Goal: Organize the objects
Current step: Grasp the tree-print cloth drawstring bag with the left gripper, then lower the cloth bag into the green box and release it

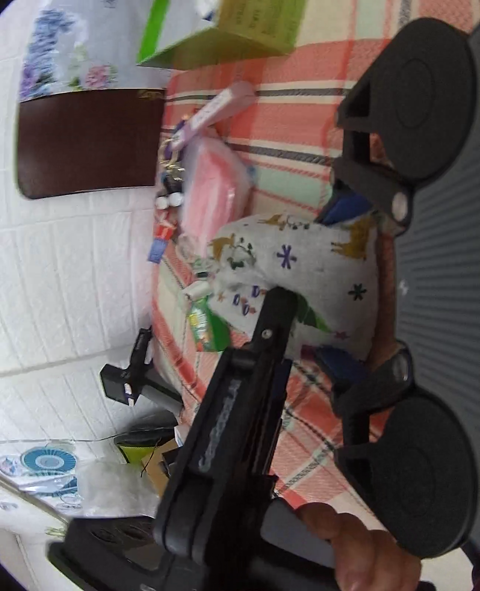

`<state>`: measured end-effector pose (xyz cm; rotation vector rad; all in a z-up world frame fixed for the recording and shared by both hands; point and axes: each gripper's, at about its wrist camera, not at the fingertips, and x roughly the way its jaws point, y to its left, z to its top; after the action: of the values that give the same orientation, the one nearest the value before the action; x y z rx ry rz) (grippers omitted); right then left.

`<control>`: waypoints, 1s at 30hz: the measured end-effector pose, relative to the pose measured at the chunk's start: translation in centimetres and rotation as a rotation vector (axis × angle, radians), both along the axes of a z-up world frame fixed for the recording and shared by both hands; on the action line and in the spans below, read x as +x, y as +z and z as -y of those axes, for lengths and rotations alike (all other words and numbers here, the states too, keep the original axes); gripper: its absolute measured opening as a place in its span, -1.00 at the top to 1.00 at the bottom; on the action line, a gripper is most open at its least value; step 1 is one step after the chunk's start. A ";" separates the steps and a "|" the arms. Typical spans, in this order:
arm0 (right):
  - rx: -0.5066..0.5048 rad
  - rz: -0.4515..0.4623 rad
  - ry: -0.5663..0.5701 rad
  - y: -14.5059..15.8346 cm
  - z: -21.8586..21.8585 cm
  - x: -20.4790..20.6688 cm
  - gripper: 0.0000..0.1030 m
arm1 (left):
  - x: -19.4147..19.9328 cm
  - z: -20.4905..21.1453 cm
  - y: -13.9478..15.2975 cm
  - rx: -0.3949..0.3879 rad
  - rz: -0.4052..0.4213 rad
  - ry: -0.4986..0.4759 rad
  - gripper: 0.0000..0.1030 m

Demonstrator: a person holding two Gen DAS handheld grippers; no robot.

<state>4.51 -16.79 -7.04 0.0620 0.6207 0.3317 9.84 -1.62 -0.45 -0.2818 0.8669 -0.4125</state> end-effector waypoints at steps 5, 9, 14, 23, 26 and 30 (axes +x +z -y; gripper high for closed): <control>-0.024 0.196 -0.055 3.0 1.0 -2.6 -0.03 | -0.8 2.1 5.2 -0.030 0.133 -0.034 0.45; -0.031 0.343 -0.166 5.7 4.5 -3.1 -0.04 | -0.3 7.2 9.2 0.010 0.295 -0.137 0.44; -0.039 0.364 -0.323 6.6 10.8 -1.7 -0.04 | 3.0 15.3 10.1 0.041 0.341 -0.266 0.43; -0.022 0.259 -0.496 4.2 19.9 2.7 -0.04 | 7.8 25.9 7.1 0.166 0.309 -0.327 0.42; -0.102 0.222 -0.588 3.2 20.8 4.5 -0.20 | 8.6 27.1 6.4 0.257 0.326 -0.293 0.33; -0.025 0.245 -0.636 2.9 22.2 4.0 -0.32 | 8.8 26.5 6.1 0.371 0.329 -0.198 0.15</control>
<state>8.56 -38.95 -4.10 0.1863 0.3355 -0.2822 18.62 -28.14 5.63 0.2123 0.6324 -0.4577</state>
